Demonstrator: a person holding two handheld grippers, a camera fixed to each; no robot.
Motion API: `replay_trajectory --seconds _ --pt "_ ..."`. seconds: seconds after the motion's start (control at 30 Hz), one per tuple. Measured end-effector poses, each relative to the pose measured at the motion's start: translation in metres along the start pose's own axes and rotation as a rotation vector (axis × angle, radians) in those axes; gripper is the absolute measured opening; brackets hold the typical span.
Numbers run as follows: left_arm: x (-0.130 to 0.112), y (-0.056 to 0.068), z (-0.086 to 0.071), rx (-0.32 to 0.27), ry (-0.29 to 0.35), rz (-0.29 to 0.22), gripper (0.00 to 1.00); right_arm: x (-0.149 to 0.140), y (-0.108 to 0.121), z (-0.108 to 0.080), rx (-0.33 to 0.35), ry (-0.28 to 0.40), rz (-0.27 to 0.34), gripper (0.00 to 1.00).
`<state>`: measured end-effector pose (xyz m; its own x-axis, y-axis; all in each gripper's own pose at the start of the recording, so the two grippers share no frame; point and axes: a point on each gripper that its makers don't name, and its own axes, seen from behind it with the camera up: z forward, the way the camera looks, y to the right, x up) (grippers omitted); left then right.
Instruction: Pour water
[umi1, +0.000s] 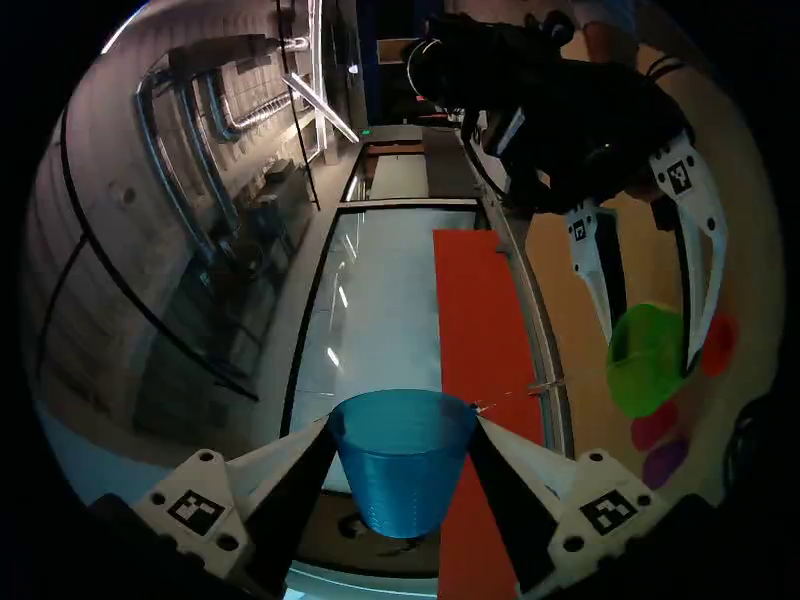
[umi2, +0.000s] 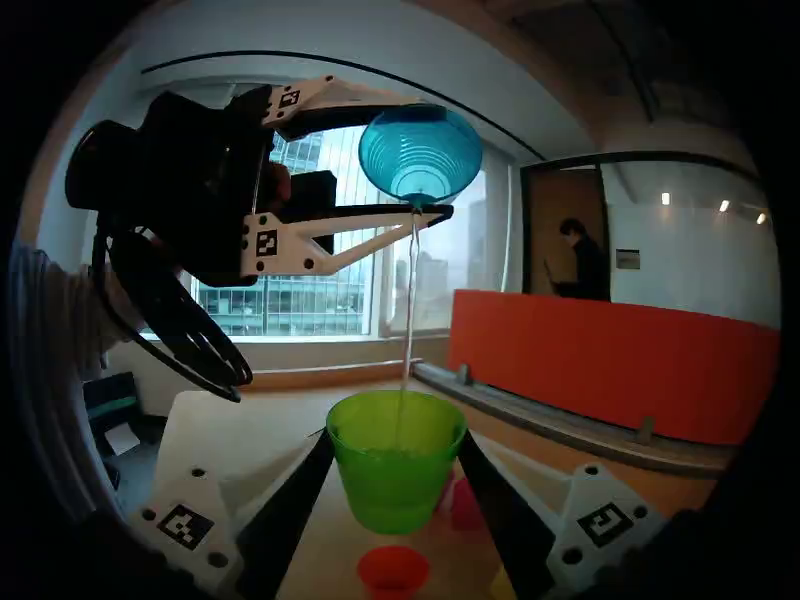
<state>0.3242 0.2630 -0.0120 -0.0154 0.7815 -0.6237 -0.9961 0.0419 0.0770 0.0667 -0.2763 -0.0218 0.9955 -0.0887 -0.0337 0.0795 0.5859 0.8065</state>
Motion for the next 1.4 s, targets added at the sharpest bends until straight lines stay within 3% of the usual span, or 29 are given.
replay_trajectory --seconds 0.6,0.97,1.2,1.4 --pt "0.007 -0.002 -0.005 0.016 -0.002 0.113 0.88 0.004 0.002 -0.001 -0.009 0.007 0.001 0.9" --pt "0.009 -0.005 -0.004 0.021 0.005 0.11 0.88 0.005 0.003 -0.001 -0.012 0.011 0.003 0.9" --pt "0.006 -0.004 -0.002 0.014 0.0 0.058 0.88 0.005 0.005 -0.001 -0.015 0.012 0.003 0.91" --pt "-0.002 -0.002 0.0 0.012 -0.018 -0.079 0.88 0.005 0.006 -0.003 -0.019 0.012 0.0 0.9"
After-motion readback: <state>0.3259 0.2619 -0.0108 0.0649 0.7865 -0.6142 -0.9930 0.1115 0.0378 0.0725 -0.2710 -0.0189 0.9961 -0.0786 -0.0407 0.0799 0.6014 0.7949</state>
